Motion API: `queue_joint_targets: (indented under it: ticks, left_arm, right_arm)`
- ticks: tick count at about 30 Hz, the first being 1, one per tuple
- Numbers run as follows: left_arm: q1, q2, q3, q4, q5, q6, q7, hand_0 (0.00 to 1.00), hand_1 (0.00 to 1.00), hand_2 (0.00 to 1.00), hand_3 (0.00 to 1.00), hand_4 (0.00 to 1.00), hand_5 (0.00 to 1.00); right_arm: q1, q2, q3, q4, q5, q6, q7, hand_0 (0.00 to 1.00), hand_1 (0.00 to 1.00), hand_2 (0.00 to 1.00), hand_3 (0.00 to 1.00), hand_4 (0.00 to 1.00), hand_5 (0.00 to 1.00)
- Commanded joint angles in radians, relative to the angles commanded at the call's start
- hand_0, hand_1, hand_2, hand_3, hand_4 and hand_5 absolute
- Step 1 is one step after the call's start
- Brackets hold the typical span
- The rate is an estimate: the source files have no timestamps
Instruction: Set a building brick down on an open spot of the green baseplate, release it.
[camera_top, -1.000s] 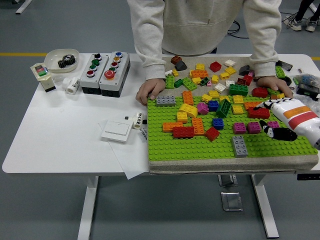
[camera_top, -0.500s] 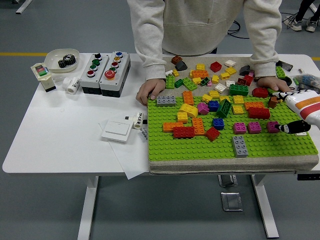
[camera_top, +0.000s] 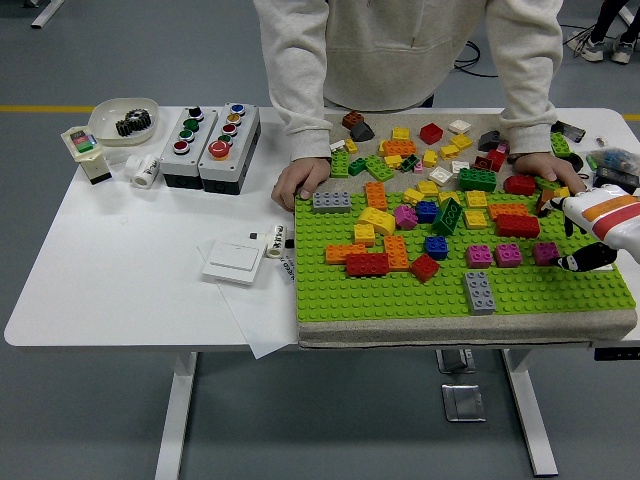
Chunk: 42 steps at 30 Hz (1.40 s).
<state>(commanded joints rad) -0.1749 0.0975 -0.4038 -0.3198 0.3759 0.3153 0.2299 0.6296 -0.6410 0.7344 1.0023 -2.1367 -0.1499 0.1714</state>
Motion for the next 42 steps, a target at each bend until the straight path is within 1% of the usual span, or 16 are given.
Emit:
queue_joint_targets:
  ticks: [4, 5, 10, 11, 19, 22, 23, 28, 30, 40, 41, 42]
  left_arm:
    - [-0.001, 0.0, 0.0, 0.0, -0.001, 0.0, 0.0, 0.608, 0.681, 0.642, 0.546, 0.558, 0.597]
    - [-0.001, 0.0, 0.0, 0.0, -0.001, 0.0, 0.0, 0.608, 0.68, 0.642, 0.546, 0.559, 0.598]
    - [-0.003, 0.001, 0.002, -0.002, -0.002, 0.0, 0.0, 0.608, 0.68, 0.642, 0.546, 0.559, 0.598]
    - [-0.003, 0.001, 0.002, -0.002, -0.002, 0.0, 0.0, 0.607, 0.681, 0.642, 0.545, 0.558, 0.599]
    - [-0.007, 0.001, 0.003, -0.003, -0.003, 0.001, 0.001, 0.607, 0.68, 0.642, 0.546, 0.558, 0.599]
    - [-0.008, 0.001, 0.003, -0.004, -0.002, 0.001, 0.002, 0.607, 0.68, 0.642, 0.546, 0.558, 0.599]
    - [-0.009, 0.001, 0.003, -0.004, -0.002, 0.001, 0.002, 0.607, 0.682, 0.642, 0.546, 0.558, 0.599]
    - [-0.01, 0.0, 0.001, -0.004, 0.003, 0.001, 0.004, 0.607, 0.682, 0.642, 0.546, 0.558, 0.599]
    - [-0.01, 0.0, 0.001, -0.005, 0.003, 0.001, 0.004, 0.608, 0.682, 0.643, 0.546, 0.558, 0.599]
    - [-0.01, 0.001, -0.003, -0.005, 0.016, 0.0, 0.008, 0.608, 0.682, 0.642, 0.546, 0.558, 0.599]
    - [-0.01, 0.001, -0.004, -0.005, 0.016, 0.0, 0.008, 0.608, 0.682, 0.643, 0.546, 0.558, 0.599]
    - [-0.01, 0.001, -0.004, -0.005, 0.017, 0.0, 0.009, 0.608, 0.682, 0.643, 0.546, 0.558, 0.599]
  right_arm:
    - [0.016, 0.009, -0.023, -0.03, -0.006, -0.002, 0.004, 0.37, 0.31, 0.377, 0.633, 0.833, 0.295]
    - [0.019, 0.011, -0.027, -0.037, -0.006, -0.003, 0.005, 0.369, 0.299, 0.362, 0.604, 0.812, 0.294]
    - [0.035, 0.027, -0.047, -0.075, -0.005, -0.001, 0.01, 0.369, 0.299, 0.362, 0.604, 0.812, 0.294]
    - [0.037, 0.029, -0.051, -0.081, -0.005, 0.0, 0.011, 0.368, 0.294, 0.35, 0.61, 0.783, 0.297]
    - [0.043, 0.045, -0.054, -0.109, -0.003, -0.001, 0.014, 0.366, 0.292, 0.353, 0.624, 0.776, 0.296]
    - [0.05, 0.06, -0.06, -0.135, -0.006, 0.001, 0.013, 0.366, 0.292, 0.353, 0.624, 0.776, 0.296]
    - [0.052, 0.062, -0.061, -0.141, -0.006, 0.002, 0.013, 0.366, 0.291, 0.353, 0.642, 0.762, 0.293]
    - [0.054, 0.071, -0.062, -0.156, -0.009, 0.009, 0.016, 0.366, 0.291, 0.353, 0.642, 0.762, 0.293]
    - [0.053, 0.072, -0.063, -0.157, -0.012, 0.011, 0.016, 0.368, 0.291, 0.354, 0.66, 0.749, 0.288]
    - [0.055, 0.086, -0.065, -0.181, -0.011, 0.007, 0.017, 0.368, 0.29, 0.355, 0.671, 0.746, 0.291]
    - [0.055, 0.087, -0.066, -0.181, -0.01, 0.007, 0.017, 0.364, 0.288, 0.35, 0.63, 0.712, 0.284]
    - [0.054, 0.087, -0.067, -0.185, -0.008, 0.003, 0.018, 0.364, 0.288, 0.35, 0.63, 0.712, 0.284]
